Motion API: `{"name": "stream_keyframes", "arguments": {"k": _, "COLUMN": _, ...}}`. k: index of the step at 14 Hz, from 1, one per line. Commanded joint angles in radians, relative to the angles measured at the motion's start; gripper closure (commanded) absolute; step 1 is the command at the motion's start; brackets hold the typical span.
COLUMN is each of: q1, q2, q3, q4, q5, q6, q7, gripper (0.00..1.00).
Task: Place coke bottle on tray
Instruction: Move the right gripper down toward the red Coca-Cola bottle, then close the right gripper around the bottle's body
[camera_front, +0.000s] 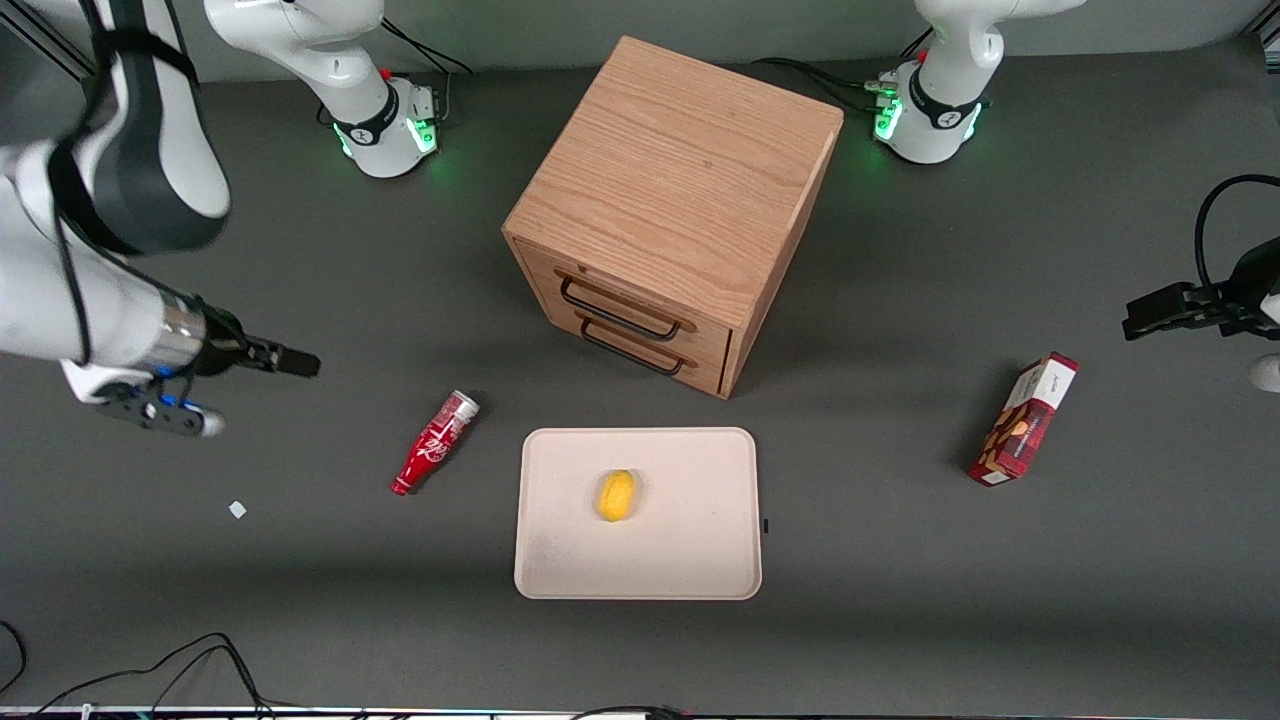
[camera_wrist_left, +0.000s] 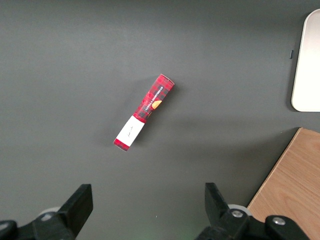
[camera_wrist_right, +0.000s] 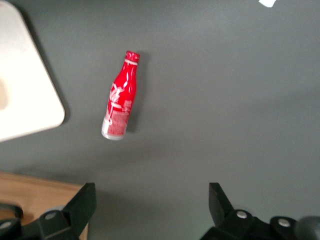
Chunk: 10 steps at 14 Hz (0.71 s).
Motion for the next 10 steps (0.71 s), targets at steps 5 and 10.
{"name": "stream_keyframes", "arguments": {"k": 5, "q1": 0.090, "q2": 0.174, "q3": 0.039, "q4": -0.041, "q5": 0.013, "q6": 0.276, "q7": 0.323, "gripper": 0.00}}
{"name": "stream_keyframes", "arguments": {"k": 10, "q1": 0.112, "q2": 0.183, "q3": 0.039, "q4": -0.190, "q5": 0.002, "q6": 0.468, "q7": 0.340, "gripper": 0.00}}
